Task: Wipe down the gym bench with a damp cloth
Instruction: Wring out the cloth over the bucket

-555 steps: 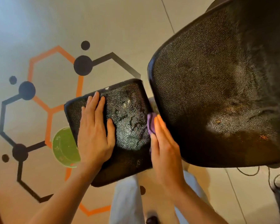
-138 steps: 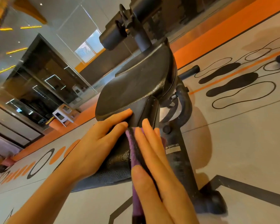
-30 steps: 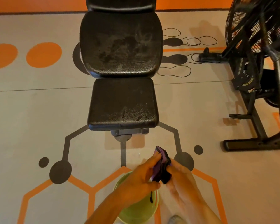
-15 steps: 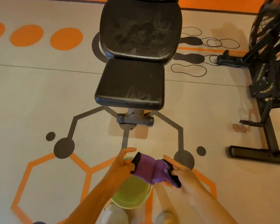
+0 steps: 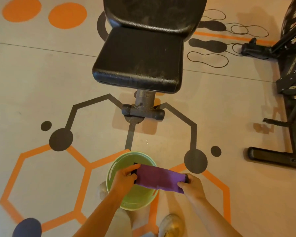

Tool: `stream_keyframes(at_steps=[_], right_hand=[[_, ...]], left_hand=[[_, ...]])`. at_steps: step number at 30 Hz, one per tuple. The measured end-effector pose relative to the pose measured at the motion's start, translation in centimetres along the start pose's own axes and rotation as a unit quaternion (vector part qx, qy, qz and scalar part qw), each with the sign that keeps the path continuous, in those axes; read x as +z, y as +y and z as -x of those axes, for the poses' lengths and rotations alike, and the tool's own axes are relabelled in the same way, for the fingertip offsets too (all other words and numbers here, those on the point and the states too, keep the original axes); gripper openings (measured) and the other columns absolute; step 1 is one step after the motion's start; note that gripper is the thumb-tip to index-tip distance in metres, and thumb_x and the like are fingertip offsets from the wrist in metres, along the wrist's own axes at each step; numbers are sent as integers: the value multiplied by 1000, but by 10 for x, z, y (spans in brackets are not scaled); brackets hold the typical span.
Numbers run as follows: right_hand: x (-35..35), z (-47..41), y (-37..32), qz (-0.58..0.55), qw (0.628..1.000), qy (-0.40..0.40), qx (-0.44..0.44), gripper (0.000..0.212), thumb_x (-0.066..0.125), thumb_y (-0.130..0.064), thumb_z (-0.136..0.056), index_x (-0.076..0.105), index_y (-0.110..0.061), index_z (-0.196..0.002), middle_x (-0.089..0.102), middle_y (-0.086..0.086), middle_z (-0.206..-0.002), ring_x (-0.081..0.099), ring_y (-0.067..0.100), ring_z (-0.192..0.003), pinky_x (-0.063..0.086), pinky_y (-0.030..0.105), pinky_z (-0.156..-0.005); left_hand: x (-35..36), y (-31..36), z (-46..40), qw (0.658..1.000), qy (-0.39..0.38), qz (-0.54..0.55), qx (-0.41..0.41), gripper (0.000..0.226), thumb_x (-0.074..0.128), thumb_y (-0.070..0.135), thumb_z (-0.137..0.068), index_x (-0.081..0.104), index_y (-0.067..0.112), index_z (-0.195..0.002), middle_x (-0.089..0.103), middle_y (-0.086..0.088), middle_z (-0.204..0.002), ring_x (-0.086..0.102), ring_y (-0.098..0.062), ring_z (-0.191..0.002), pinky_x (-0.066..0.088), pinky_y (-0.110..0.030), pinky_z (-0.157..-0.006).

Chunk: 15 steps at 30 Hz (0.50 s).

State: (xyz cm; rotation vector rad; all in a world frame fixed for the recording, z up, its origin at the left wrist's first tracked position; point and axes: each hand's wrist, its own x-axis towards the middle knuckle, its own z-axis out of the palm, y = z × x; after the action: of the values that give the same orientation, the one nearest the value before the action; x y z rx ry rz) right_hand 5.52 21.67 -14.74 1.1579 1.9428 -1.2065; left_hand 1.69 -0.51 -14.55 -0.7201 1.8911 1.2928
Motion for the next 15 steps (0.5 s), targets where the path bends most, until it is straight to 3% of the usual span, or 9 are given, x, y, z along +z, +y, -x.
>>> stream_keyframes(at_steps=[2, 6, 8, 10, 12, 15], right_hand=[[9, -15, 10, 59, 998, 16, 6, 19, 61, 0, -79, 61, -18, -71, 69, 12, -82, 62, 30, -78, 50, 34, -68], [19, -35, 19, 121, 992, 32, 12, 25, 61, -3, -77, 58, -20, -60, 68, 11, -72, 63, 29, -70, 47, 29, -58], [24, -42, 19, 79, 995, 44, 40, 26, 58, 5, -78, 58, -14, -60, 64, 13, -63, 61, 30, -57, 52, 33, -54], [31, -51, 22, 31, 996, 52, 68, 25, 53, 12, -76, 59, -8, -61, 62, 15, -56, 62, 32, -50, 58, 40, -55], [39, -61, 28, 11, 995, 60, 74, 24, 51, 13, -73, 61, -7, -63, 65, 19, -62, 68, 38, -61, 60, 48, -65], [48, -72, 34, 44, 996, 44, 67, 17, 56, 0, -80, 65, -4, -93, 68, 19, -94, 65, 37, -92, 53, 38, -80]], left_hand=[[8, -5, -8, 1000, -3, -18, 9, 47, 51, -7, -89, 63, 20, -126, 65, -7, -113, 58, -11, -76, 47, -13, -63], [22, -15, -22, 998, -2, -65, 26, 49, 48, -5, -91, 57, 18, -133, 63, -17, -126, 62, -37, -104, 50, -23, -64], [26, -22, -30, 997, -6, -76, 34, 50, 47, -4, -92, 55, 18, -136, 65, -18, -122, 65, -32, -86, 46, -19, -52], [30, -29, -40, 997, -2, -72, 36, 51, 47, -3, -92, 52, 18, -139, 65, -16, -119, 53, -12, -58, 37, -11, -43], [33, -36, -49, 997, 1, -71, 33, 51, 48, -2, -93, 51, 19, -140, 65, -16, -119, 45, -6, -52, 35, -10, -43], [35, -43, -58, 996, -13, -83, 34, 54, 49, 1, -93, 48, 21, -142, 59, -9, -132, 57, -8, -70, 50, -20, -60]])
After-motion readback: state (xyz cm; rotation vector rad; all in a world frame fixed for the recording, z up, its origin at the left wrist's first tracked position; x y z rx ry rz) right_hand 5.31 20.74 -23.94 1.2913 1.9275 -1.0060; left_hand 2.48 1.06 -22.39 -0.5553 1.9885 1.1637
